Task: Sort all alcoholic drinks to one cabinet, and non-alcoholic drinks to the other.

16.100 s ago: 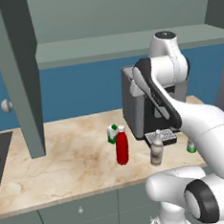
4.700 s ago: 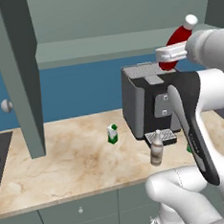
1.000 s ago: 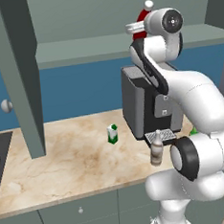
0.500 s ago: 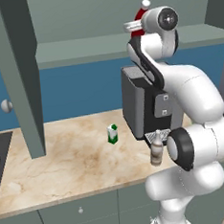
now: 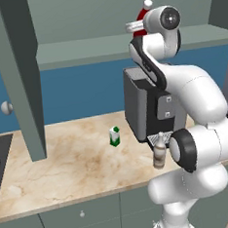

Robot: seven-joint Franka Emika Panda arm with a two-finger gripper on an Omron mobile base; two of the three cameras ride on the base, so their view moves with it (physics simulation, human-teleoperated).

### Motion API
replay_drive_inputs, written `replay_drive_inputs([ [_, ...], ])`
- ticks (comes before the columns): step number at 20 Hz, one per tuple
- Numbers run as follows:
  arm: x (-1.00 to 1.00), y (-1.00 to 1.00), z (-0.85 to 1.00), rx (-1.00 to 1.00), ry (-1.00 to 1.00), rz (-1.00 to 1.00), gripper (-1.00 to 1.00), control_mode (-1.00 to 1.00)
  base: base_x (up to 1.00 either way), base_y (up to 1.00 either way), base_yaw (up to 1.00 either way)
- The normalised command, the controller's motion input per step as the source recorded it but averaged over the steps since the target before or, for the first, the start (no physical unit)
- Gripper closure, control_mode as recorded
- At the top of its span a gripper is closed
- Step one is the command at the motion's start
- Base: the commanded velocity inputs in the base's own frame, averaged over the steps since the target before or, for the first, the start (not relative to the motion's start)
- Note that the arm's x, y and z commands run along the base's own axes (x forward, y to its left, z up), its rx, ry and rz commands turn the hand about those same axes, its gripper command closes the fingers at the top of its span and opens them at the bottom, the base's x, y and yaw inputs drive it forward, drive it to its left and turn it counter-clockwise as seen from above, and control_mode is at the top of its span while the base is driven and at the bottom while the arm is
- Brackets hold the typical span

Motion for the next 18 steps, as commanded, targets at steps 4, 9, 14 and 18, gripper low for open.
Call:
replay_drive_inputs([
  [4,0.2,0.01,-0.31,0.0,0.0,0.0,1.0,-1.0,0.0,0.0,0.0],
  [9,0.18,0.0,-0.12,0.0,0.0,0.0,-1.0,-1.0,0.0,0.0,0.0],
  [14,0.06,0.0,-0.02,0.0,0.01,0.0,-1.0,-1.0,0.0,0.0,0.0],
  [18,0.01,0.0,0.0,0.0,0.01,0.0,-1.0,-1.0,0.0,0.0,0.0],
])
